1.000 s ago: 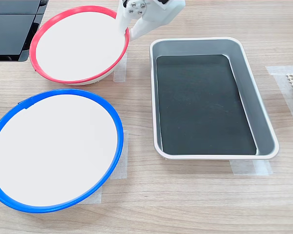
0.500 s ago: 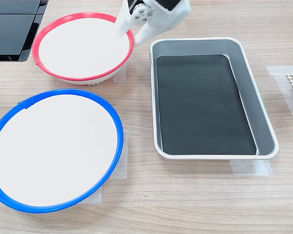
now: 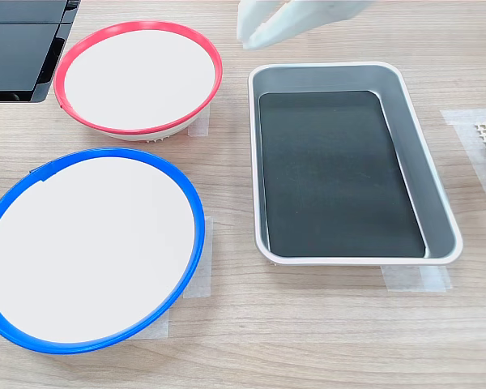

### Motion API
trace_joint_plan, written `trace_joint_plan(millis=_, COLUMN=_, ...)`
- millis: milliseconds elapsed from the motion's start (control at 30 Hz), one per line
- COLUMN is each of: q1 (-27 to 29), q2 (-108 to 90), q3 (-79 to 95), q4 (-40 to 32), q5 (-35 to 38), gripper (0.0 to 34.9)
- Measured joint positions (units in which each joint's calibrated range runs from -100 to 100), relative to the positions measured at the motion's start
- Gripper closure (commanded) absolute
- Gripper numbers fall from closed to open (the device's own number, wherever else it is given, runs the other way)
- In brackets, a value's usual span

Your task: Lift the stacked dish and set it down on the table.

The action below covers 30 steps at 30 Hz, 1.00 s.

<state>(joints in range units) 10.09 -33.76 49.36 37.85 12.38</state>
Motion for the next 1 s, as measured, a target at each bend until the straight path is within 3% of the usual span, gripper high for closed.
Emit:
trace_joint_plan(millis=100, q1=-1.86, q2=-8.78, q3=6.81, q4=-4.81, q5=-4.05, gripper=34.8)
trace_joint_plan(millis=200, q1=-5.22, q2=-24.81, q3=24.41, q4=-12.4, q5=-8.79, gripper=34.8)
trace_joint_plan(millis=300, q1=-7.08, q2=-36.32, q3=35.93, q4=-12.89, q5=-10.21, gripper=34.8)
trace_joint_plan(millis=500, q1=-9.56, q2=-53.71, q3=49.82, q4=-6.44, q5=-12.5, gripper=34.8)
trace_joint_plan(millis=767, q1=-10.62, q2=-63.6, q3=50.64, q4=8.16, q5=-13.77, gripper=34.8)
trace_joint_plan(millis=1000, q1=-9.73, q2=-64.71, q3=50.64, q4=9.46, q5=-13.14, gripper=34.6)
